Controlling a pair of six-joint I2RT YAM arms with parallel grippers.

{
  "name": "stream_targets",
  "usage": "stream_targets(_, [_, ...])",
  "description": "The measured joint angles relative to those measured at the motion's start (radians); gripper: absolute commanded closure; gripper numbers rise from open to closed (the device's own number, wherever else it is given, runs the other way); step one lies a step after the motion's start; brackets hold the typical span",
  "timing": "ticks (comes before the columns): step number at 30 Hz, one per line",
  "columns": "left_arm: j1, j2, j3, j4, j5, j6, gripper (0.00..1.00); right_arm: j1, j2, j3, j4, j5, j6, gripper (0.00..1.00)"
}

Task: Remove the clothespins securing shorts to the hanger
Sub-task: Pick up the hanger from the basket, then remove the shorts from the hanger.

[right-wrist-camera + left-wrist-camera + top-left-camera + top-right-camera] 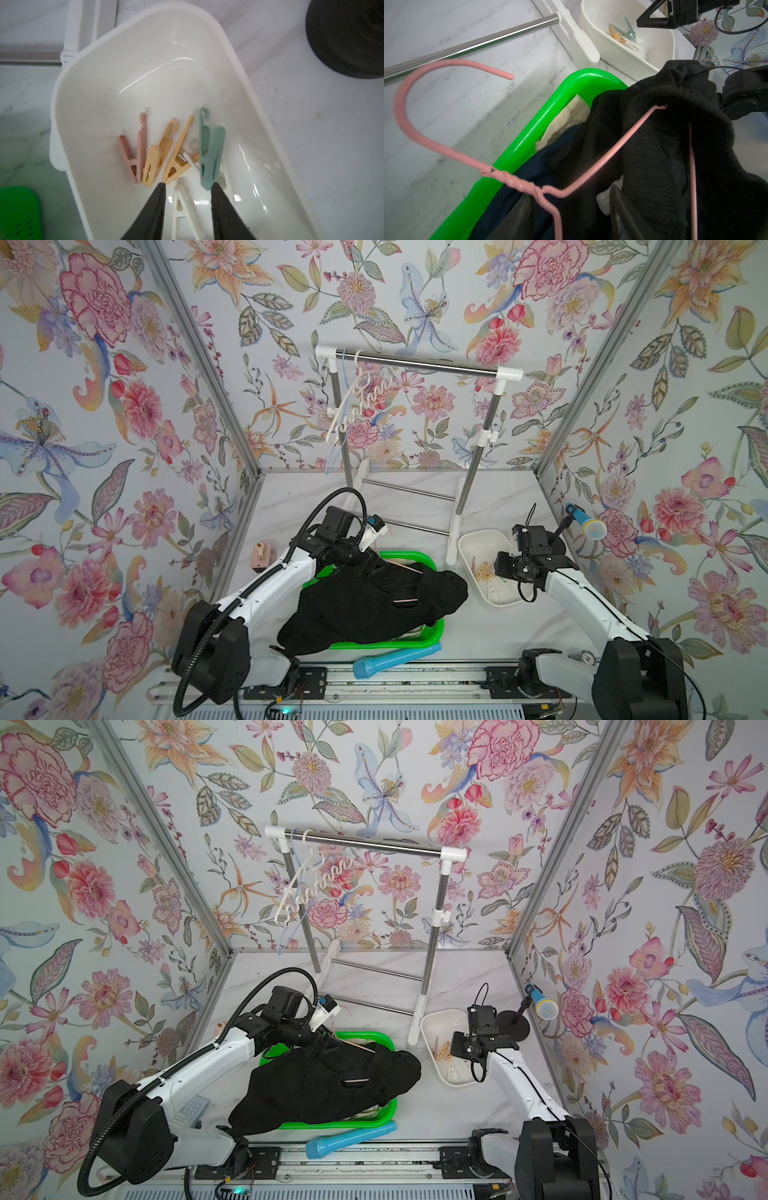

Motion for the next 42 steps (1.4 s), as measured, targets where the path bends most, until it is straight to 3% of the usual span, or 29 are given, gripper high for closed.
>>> stream_targets(6, [0.001,-0.005,0.000,0.002,0.060,0.003,0.92,0.008,-0.060,0.000,-0.002,-0.022,0.000,0.57])
stream_targets(8, [0.002,-0.016,0.000,0.005,0.078,0.000,1.00,0.030,-0.089,0.002,-0.005,-0.027,0.000,0.56])
stream_targets(14, [0.002,-0.109,0.000,0.030,0.114,-0.024,1.00,0.198,-0.187,0.061,-0.038,-0.027,0.020,0.52])
stream_targets(20, [0.002,-0.295,0.000,0.089,0.075,-0.063,1.00,0.438,-0.248,0.180,-0.061,0.028,0.080,0.46])
stream_targets(25, [0.002,-0.431,0.026,0.094,-0.011,-0.070,1.00,0.690,-0.232,0.324,-0.101,0.170,0.114,0.40])
stream_targets(31, [0.002,-0.489,0.054,0.079,-0.112,-0.070,1.00,0.905,-0.165,0.492,-0.121,0.362,0.112,0.37])
stream_targets(37, [0.002,-0.487,0.067,0.068,-0.143,-0.071,1.00,1.038,-0.052,0.594,-0.128,0.487,0.092,0.32])
stream_targets(42, [0.002,-0.486,0.070,0.068,-0.149,-0.074,1.00,1.053,0.033,0.617,-0.138,0.532,0.073,0.31])
